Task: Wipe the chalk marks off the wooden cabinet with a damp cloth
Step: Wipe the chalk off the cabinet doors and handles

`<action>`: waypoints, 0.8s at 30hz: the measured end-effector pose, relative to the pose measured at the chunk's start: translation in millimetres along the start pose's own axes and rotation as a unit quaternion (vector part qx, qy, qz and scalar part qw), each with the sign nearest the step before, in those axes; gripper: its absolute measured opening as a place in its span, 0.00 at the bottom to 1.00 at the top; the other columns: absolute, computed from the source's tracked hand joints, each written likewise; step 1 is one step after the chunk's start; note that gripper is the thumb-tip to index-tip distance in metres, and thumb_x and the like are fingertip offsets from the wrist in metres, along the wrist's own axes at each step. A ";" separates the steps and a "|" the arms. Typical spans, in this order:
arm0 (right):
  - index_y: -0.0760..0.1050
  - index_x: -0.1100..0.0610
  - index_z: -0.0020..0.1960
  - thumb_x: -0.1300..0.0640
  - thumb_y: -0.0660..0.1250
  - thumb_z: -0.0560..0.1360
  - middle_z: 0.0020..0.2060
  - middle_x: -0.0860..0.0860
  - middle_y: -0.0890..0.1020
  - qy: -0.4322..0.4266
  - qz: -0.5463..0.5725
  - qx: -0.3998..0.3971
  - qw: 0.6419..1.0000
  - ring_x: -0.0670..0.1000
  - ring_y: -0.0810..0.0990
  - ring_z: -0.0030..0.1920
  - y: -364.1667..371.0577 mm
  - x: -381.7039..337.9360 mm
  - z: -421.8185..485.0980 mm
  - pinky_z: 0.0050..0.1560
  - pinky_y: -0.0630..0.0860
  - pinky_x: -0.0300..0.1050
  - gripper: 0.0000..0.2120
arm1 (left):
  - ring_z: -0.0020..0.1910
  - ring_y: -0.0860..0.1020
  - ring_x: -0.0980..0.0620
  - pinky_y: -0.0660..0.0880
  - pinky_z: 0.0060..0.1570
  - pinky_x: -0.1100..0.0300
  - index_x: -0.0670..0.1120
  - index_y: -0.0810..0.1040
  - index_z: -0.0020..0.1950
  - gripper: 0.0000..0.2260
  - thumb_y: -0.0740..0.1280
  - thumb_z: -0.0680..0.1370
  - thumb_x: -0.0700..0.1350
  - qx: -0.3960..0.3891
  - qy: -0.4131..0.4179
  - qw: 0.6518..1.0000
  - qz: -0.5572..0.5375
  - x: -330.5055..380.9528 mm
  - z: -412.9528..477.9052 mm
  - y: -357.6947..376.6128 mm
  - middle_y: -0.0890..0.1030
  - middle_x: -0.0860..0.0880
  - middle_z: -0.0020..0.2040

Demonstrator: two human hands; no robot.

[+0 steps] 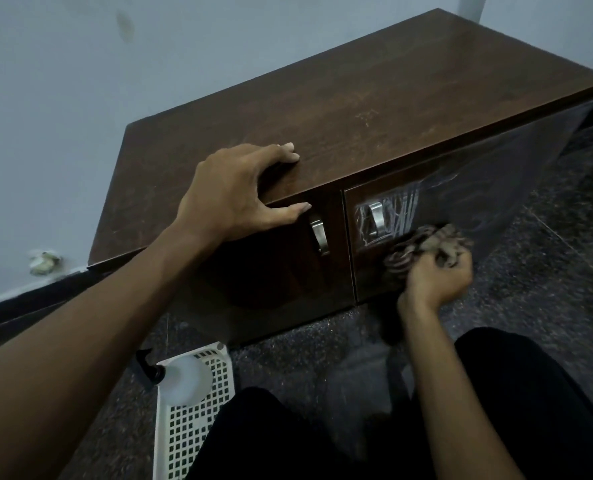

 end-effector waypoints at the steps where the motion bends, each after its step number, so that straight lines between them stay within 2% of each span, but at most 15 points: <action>1: 0.76 0.56 0.42 0.69 0.63 0.70 0.39 0.52 0.79 -0.008 -0.012 0.013 1.000 0.36 0.75 0.35 -1.3 -4.3 11.9 0.43 0.74 0.35 0.10 | 0.59 0.80 0.55 0.80 0.54 0.46 0.53 0.79 0.65 0.28 0.72 0.70 0.67 0.000 0.001 1.000 0.001 0.8 0.2 0.0 0.79 0.57 0.67; 2: 0.78 0.59 0.45 0.66 0.63 0.70 0.41 0.54 0.81 -0.016 -0.029 0.023 0.999 0.40 0.77 0.38 -3.0 -4.0 17.2 0.46 0.76 0.37 0.07 | 0.58 0.81 0.54 0.80 0.53 0.46 0.53 0.79 0.65 0.28 0.72 0.69 0.66 0.000 0.001 1.000 0.001 1.2 0.5 -0.1 0.79 0.57 0.67; 4: 0.79 0.61 0.48 0.61 0.64 0.68 0.43 0.57 0.82 -0.035 -0.049 0.025 0.998 0.51 0.80 0.42 -4.1 -2.9 6.6 0.49 0.78 0.45 0.10 | 0.58 0.81 0.54 0.80 0.53 0.46 0.53 0.79 0.65 0.28 0.71 0.69 0.67 -0.002 0.002 1.000 0.004 1.7 1.4 0.1 0.79 0.57 0.67; 5: 0.79 0.62 0.47 0.61 0.66 0.67 0.42 0.59 0.81 -0.052 -0.058 0.013 0.997 0.54 0.79 0.42 -3.5 -2.6 -7.6 0.48 0.78 0.43 0.10 | 0.59 0.80 0.54 0.80 0.53 0.46 0.53 0.79 0.65 0.29 0.71 0.69 0.67 -0.003 0.004 1.000 0.007 1.9 1.4 0.2 0.79 0.57 0.67; 7: 0.78 0.66 0.46 0.68 0.70 0.67 0.42 0.61 0.79 -0.081 -0.075 -0.038 0.993 0.50 0.75 0.40 -1.8 -2.6 -45.9 0.44 0.71 0.26 0.07 | 0.61 0.80 0.54 0.80 0.54 0.46 0.54 0.79 0.65 0.29 0.70 0.69 0.67 0.000 0.005 1.000 0.011 1.4 0.8 -0.4 0.79 0.57 0.67; 9: 0.78 0.68 0.46 0.71 0.73 0.69 0.44 0.61 0.78 -0.089 -0.072 -0.114 0.987 0.43 0.73 0.42 -1.5 -4.9 -84.8 0.41 0.66 0.18 0.07 | 0.61 0.80 0.54 0.80 0.54 0.46 0.54 0.79 0.65 0.29 0.70 0.69 0.68 0.000 0.004 1.000 0.008 0.9 0.8 -0.3 0.79 0.57 0.67; 11: 0.77 0.67 0.45 0.71 0.72 0.71 0.44 0.60 0.77 -0.092 -0.074 -0.173 0.978 0.38 0.72 0.39 -3.2 -1.1 -105.1 0.39 0.66 0.18 0.05 | 0.61 0.80 0.54 0.79 0.56 0.46 0.54 0.79 0.65 0.29 0.71 0.69 0.68 -0.003 0.002 1.000 0.007 0.3 0.6 0.5 0.79 0.57 0.68; 14: 0.76 0.65 0.44 0.72 0.70 0.71 0.43 0.57 0.75 -0.109 -0.072 -0.187 0.974 0.35 0.75 0.41 -4.7 3.5 -100.9 0.39 0.68 0.21 0.06 | 0.63 0.79 0.54 0.79 0.58 0.45 0.54 0.78 0.66 0.30 0.70 0.69 0.69 -0.008 0.001 1.000 0.004 -1.4 0.0 1.5 0.79 0.56 0.68; 16: 0.75 0.62 0.44 0.71 0.70 0.70 0.43 0.54 0.76 -0.109 -0.071 -0.180 0.975 0.40 0.75 0.41 -3.7 7.1 -94.8 0.40 0.71 0.27 0.07 | 0.63 0.79 0.54 0.79 0.58 0.45 0.54 0.78 0.66 0.31 0.70 0.69 0.69 -0.008 0.000 1.000 0.003 -2.0 -0.2 1.6 0.79 0.56 0.68; 18: 0.75 0.59 0.43 0.69 0.69 0.70 0.41 0.54 0.77 -0.084 -0.073 -0.146 0.983 0.49 0.76 0.40 -1.9 11.2 -81.8 0.42 0.76 0.41 0.07 | 0.63 0.79 0.54 0.79 0.58 0.45 0.55 0.78 0.66 0.30 0.70 0.69 0.69 -0.005 -0.002 1.000 0.000 -1.6 -0.3 1.6 0.79 0.56 0.68; 19: 0.74 0.59 0.42 0.67 0.69 0.70 0.40 0.54 0.77 -0.065 -0.063 -0.116 0.989 0.50 0.76 0.39 -0.9 13.1 -68.8 0.42 0.76 0.46 0.06 | 0.63 0.79 0.54 0.79 0.57 0.45 0.55 0.78 0.66 0.30 0.70 0.69 0.69 -0.004 -0.003 1.000 -0.001 -1.7 -0.3 1.8 0.79 0.56 0.68; 20: 0.74 0.59 0.41 0.66 0.68 0.71 0.37 0.52 0.77 -0.041 -0.044 -0.082 0.995 0.47 0.76 0.38 -0.6 12.8 -51.7 0.42 0.75 0.46 0.05 | 0.63 0.79 0.54 0.79 0.57 0.45 0.55 0.78 0.66 0.30 0.71 0.69 0.69 -0.003 -0.003 1.000 -0.001 -1.9 -0.3 1.9 0.79 0.57 0.68; 22: 0.76 0.61 0.44 0.67 0.68 0.74 0.36 0.48 0.77 -0.003 -0.003 -0.027 1.000 0.36 0.76 0.38 -0.5 4.0 -10.9 0.44 0.73 0.36 0.03 | 0.62 0.80 0.54 0.79 0.56 0.45 0.55 0.78 0.66 0.29 0.71 0.69 0.68 -0.005 -0.001 1.000 0.001 -2.6 0.2 2.1 0.79 0.57 0.68; 23: 0.78 0.61 0.47 0.66 0.68 0.75 0.38 0.48 0.79 0.008 0.005 -0.015 1.000 0.36 0.78 0.40 -0.5 0.5 8.4 0.45 0.74 0.35 0.02 | 0.62 0.80 0.54 0.79 0.56 0.44 0.55 0.78 0.66 0.29 0.71 0.69 0.68 -0.006 0.000 1.000 0.003 -2.8 0.4 2.2 0.79 0.57 0.68; 24: 0.79 0.61 0.49 0.65 0.69 0.75 0.42 0.50 0.82 0.011 0.000 -0.004 1.000 0.40 0.80 0.43 -1.5 -3.4 22.1 0.47 0.77 0.37 0.04 | 0.61 0.80 0.54 0.79 0.55 0.44 0.55 0.78 0.65 0.29 0.71 0.69 0.68 -0.006 0.000 1.000 0.005 -2.7 0.4 2.0 0.79 0.57 0.68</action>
Point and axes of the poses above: each hand's wrist, its own z-axis towards the middle knuckle, its own y-axis out of the palm, x = y × z, the point moved 3 cm from there along z, towards the middle knuckle
